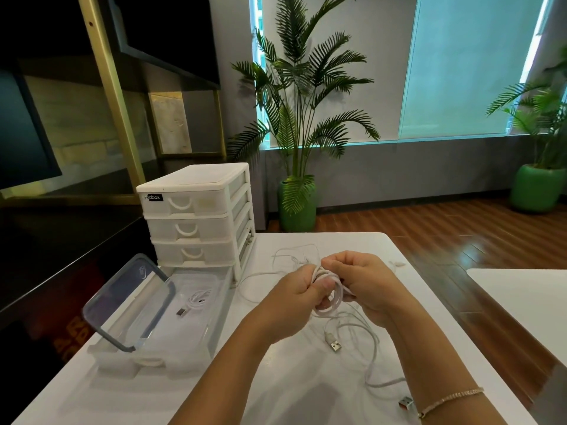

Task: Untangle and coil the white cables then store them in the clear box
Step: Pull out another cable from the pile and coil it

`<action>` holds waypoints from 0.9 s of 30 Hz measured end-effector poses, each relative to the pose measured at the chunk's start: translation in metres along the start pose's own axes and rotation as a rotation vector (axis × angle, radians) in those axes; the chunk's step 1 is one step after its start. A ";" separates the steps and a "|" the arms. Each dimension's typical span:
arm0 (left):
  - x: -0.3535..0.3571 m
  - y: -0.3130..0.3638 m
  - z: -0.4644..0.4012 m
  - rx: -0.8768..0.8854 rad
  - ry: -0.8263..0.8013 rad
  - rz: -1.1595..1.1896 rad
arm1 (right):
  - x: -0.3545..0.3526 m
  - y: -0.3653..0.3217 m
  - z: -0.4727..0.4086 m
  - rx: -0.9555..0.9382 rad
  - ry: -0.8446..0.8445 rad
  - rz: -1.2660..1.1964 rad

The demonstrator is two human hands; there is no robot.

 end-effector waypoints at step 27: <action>0.003 -0.014 -0.012 -0.204 0.357 0.508 | 0.005 -0.006 -0.001 -0.246 0.181 0.429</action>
Point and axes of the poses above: each hand's wrist, its own z-axis away from the middle knuckle, its own x-axis out of the palm, y = z × x, the point moved 3 cm from there along -z, towards the middle knuckle, and after that the axes turned 6 degrees about -y, right-handed, at the moved point
